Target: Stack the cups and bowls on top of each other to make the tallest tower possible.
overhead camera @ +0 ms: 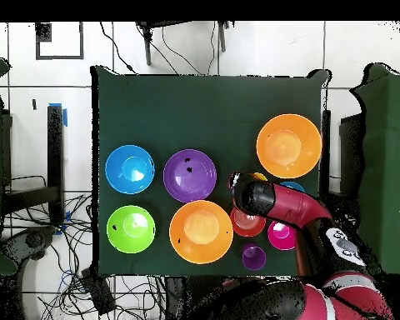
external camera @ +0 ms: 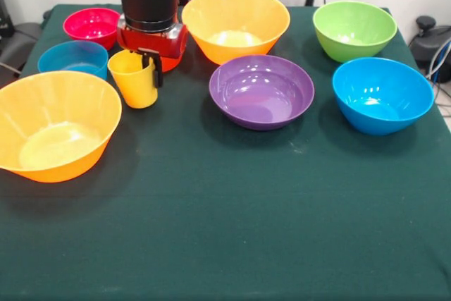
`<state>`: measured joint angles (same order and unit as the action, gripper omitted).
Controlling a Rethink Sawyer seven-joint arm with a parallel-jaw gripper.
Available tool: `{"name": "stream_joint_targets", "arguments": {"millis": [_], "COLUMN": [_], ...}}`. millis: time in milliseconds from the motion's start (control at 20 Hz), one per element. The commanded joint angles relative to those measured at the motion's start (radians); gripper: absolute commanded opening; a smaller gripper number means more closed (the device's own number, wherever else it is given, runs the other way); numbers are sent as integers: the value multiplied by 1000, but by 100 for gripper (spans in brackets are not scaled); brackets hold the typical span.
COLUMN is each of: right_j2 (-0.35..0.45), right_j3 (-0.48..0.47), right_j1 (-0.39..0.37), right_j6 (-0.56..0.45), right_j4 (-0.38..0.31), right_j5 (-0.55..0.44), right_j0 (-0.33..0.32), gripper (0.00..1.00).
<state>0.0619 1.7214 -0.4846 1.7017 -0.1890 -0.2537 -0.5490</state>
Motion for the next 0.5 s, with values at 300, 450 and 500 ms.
{"name": "stream_joint_targets", "arguments": {"millis": [300, 450, 500], "right_j2": [94, 91, 90], "right_j3": [-115, -158, -167], "right_j1": [-31, -23, -23], "right_j6": [94, 94, 97], "right_j4": [77, 102, 111], "right_j5": [-142, -199, -211], "right_j0": [20, 39, 46], "gripper": [0, 0, 0]}}
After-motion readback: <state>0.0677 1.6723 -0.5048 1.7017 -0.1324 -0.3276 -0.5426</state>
